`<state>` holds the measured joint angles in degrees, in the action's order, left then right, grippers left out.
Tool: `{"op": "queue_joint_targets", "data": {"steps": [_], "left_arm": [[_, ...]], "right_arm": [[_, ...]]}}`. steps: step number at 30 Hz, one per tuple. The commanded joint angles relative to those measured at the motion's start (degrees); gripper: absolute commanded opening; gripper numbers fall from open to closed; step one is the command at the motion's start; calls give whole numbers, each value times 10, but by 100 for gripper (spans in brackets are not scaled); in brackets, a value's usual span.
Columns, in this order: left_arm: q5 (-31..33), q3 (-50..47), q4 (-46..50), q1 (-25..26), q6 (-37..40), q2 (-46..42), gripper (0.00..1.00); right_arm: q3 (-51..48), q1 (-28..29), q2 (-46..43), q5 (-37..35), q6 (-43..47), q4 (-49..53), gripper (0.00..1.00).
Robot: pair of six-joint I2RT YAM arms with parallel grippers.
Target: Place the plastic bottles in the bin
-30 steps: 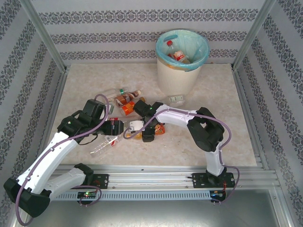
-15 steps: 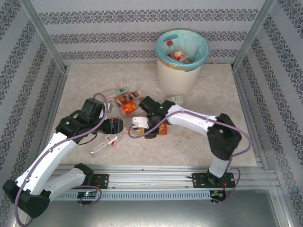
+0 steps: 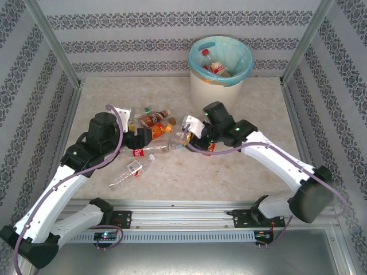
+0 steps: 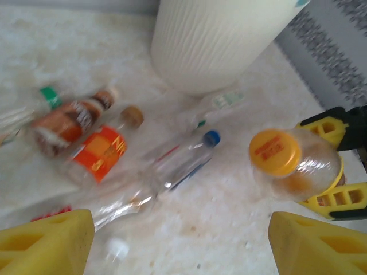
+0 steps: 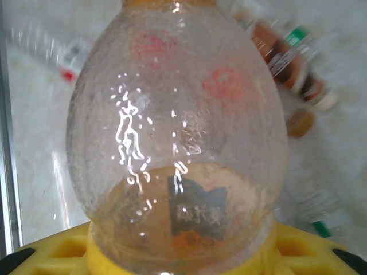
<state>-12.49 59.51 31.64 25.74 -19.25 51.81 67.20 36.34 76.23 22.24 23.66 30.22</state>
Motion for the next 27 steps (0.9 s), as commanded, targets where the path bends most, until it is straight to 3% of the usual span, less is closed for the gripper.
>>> {"op": "queue_joint_targets", "data": {"steps": [1,4,14,27], "left_arm": [[-87,-26,-170,-7,4,12,82],[-187,-47,-280,-4,2,35,86],[-379,-65,-503,51,7,87,94],[-373,-55,-550,90,0,123,86]], "right_arm": [[0,-31,-52,59,-104,-114,46],[-3,-52,-83,103,-172,-200,46],[7,-60,-100,197,-353,-386,46],[25,38,-74,263,-429,-474,49]]}}
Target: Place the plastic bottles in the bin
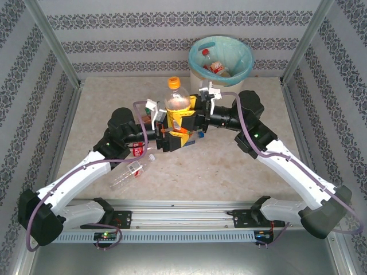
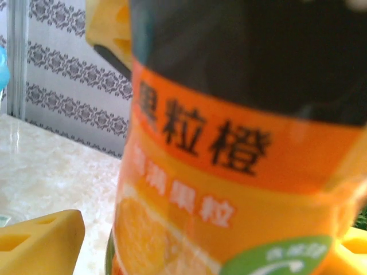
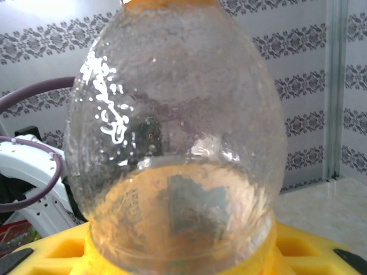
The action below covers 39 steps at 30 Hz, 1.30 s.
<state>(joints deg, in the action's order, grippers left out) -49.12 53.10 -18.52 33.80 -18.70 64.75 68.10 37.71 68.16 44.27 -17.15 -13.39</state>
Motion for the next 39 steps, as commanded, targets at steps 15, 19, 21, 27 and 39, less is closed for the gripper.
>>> {"op": "queue_joint_targets", "data": {"steps": [15,19,21,27,39], "left_arm": [[-48,-13,-60,9,13,-50,46],[-35,-13,-6,9,42,-64,41],[-32,-8,38,9,69,-70,42],[-22,8,153,9,149,-88,43],[-21,18,194,9,165,-89,43]], "right_arm": [[-3,39,6,-27,-45,-51,60],[-11,37,-12,-90,-33,-35,79],[-1,34,-15,-87,-16,-16,82],[87,31,7,-42,45,122,78],[106,38,19,5,48,154,75]]}}
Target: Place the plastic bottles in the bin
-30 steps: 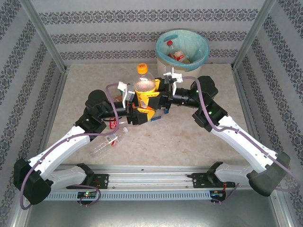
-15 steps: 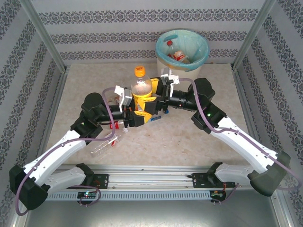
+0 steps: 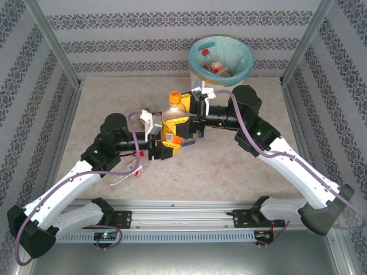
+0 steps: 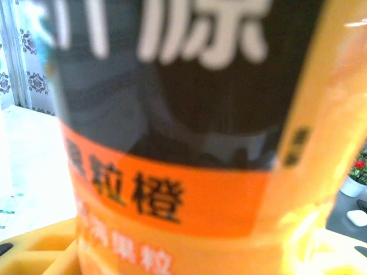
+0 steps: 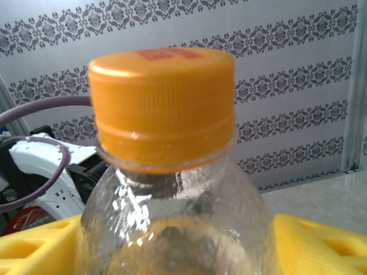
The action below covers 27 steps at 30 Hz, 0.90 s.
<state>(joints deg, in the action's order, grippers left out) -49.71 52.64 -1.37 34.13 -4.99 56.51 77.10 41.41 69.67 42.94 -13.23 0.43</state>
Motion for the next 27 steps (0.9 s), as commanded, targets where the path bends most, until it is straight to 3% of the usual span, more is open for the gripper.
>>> {"op": "queue_joint_targets", "data": {"steps": [1,6,9,10,14,19,27], "left_arm": [[-13,25,31,6,33,-5,43],[16,27,35,6,41,-12,48],[41,23,12,6,29,-19,59],[53,22,6,6,22,-19,68],[85,25,-13,5,10,-18,73],[129,19,-49,5,8,-20,87],[252,34,-45,4,46,-20,91]], "right_arm": [[17,1,3,17,13,21,73],[19,0,-12,-45,54,49,56],[19,-4,-16,-74,66,51,51],[20,-6,-16,-76,69,50,49],[36,-12,-8,-85,75,46,44],[64,-35,4,-140,85,41,42],[174,-112,89,-316,185,62,40]]}}
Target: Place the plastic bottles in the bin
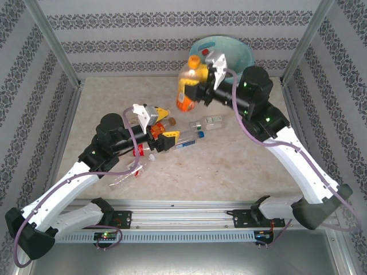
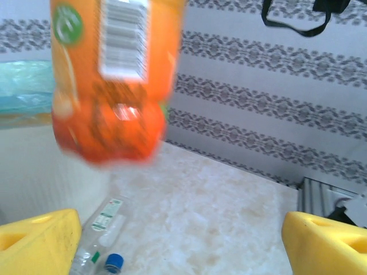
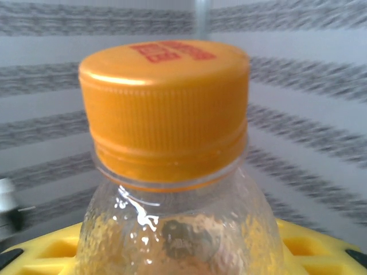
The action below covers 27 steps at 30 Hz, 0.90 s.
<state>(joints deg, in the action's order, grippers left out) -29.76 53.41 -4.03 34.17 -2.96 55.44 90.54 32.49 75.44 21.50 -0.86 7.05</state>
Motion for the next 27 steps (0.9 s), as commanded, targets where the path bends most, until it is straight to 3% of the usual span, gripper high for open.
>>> {"op": "queue_joint_targets", "data": {"steps": [1,5,15,25,27], "left_arm": [[59,30,-14,4,33,-8,92],[76,44,-5,4,44,11,93],[76,40,-1,3,43,36,92],[83,14,3,-2,50,35,92],[83,13,0,-2,48,37,92]], "right_arm": [[61,-35,53,-124,79,-9,40],[164,-95,165,-196,131,-24,39],[427,-198,432,-239,131,51,40],[480,-242,537,-201,103,135,45],[483,-241,544,-201,104,148,51]]}}
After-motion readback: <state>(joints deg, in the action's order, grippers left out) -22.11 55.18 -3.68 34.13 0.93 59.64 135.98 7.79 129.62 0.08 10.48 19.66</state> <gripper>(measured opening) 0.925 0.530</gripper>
